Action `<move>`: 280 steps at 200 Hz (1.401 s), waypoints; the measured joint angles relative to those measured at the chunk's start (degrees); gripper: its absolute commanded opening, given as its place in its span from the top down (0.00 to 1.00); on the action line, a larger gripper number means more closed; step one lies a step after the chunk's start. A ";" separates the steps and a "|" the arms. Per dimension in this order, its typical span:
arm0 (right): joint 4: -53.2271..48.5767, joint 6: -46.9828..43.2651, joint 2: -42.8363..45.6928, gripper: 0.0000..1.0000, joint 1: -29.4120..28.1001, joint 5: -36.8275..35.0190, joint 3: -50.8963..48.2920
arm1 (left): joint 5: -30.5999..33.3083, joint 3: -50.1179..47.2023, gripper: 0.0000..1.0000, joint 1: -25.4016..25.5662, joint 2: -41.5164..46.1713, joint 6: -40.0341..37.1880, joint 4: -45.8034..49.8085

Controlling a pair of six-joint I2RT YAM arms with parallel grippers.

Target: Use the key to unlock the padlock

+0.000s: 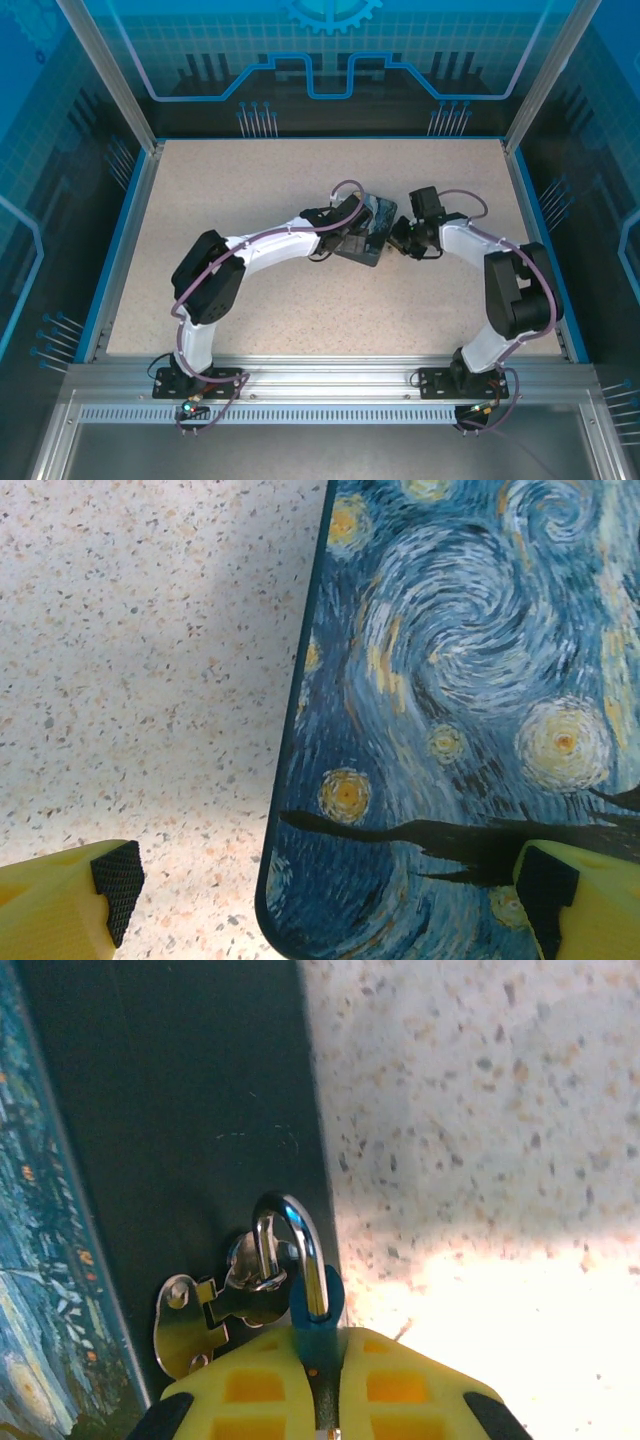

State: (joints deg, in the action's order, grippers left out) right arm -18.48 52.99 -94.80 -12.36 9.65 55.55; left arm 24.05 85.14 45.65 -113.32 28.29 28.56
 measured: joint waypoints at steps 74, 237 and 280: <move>-8.41 -4.61 -0.24 1.00 2.16 -0.87 2.67 | -1.86 0.74 0.02 0.07 -0.92 0.09 -1.46; 13.16 1.84 -0.35 1.00 12.41 10.34 -0.55 | -4.39 3.23 0.02 -1.29 -2.23 -1.46 0.11; 13.84 2.12 5.09 1.00 11.52 7.98 -9.53 | -4.44 3.32 0.01 -3.30 -1.68 -2.19 1.79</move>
State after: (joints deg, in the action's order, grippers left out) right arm -4.64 55.11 -89.71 -0.84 17.63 46.02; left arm 19.62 88.47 42.35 -115.00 26.11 30.35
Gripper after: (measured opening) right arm 0.094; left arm 0.987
